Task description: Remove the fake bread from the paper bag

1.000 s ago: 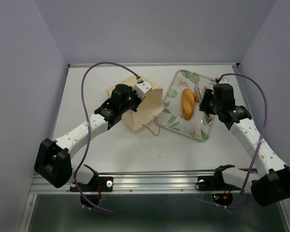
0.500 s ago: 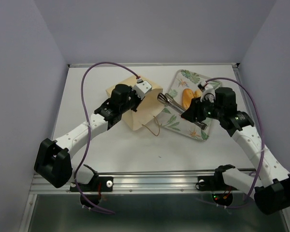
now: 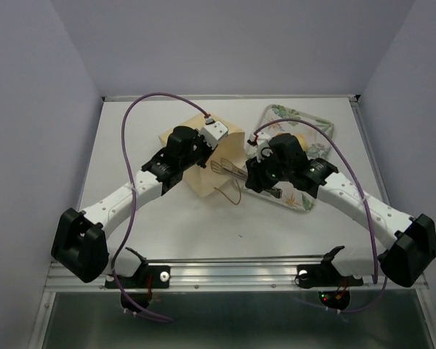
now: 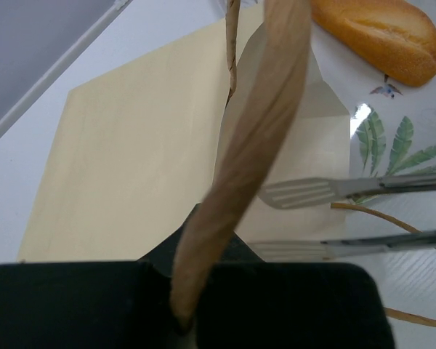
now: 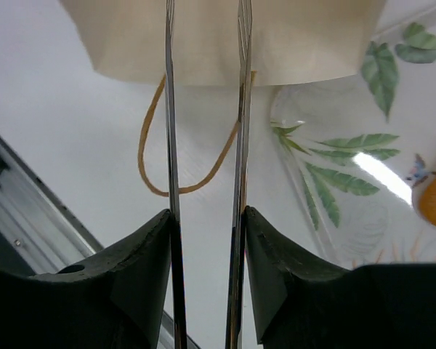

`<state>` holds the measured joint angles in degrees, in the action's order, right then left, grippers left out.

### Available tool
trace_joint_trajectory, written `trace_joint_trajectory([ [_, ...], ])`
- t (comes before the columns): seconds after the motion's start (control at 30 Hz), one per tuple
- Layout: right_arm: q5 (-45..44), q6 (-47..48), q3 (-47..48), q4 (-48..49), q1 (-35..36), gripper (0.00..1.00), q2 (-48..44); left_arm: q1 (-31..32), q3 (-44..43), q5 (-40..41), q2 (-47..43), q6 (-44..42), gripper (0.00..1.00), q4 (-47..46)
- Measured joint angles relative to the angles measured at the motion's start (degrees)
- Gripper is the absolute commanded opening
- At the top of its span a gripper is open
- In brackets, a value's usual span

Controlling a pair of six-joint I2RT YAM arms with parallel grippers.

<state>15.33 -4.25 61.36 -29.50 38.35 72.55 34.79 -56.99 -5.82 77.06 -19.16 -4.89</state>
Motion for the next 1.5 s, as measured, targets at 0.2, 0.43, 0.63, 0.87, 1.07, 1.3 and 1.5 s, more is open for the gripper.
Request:
trace_joint_trajectory([
  [0.2,-11.9,1.0,4.2,0.3,3.5,0.49,4.2,0.0,0.0,-0.2,0.0,0.1,0.0,0.0],
  [0.43,-21.8,8.0,8.0,2.3,9.9,0.49,12.9,0.0,-0.1,-0.9,-0.9,0.1,0.0,0.2],
  [0.63,-29.4,13.2,8.2,6.1,11.2,0.53,15.5,-0.5,-0.5,0.1,-1.0,1.1,0.0,1.9],
  [0.87,-33.4,16.9,8.2,11.5,11.3,0.56,17.2,-1.4,-0.8,0.6,-1.1,2.6,0.0,2.7],
  [1.07,-33.7,18.0,6.8,16.7,11.5,0.57,17.7,-1.7,-0.9,0.5,-1.1,4.0,0.0,2.6],
  [1.3,-35.8,11.6,2.6,24.9,12.3,0.57,17.9,-1.3,-0.9,0.0,-1.0,6.6,0.0,2.5],
  [1.5,-35.7,0.7,0.9,27.6,13.1,0.57,18.1,-0.3,-0.9,0.3,-0.9,10.8,0.0,0.7],
])
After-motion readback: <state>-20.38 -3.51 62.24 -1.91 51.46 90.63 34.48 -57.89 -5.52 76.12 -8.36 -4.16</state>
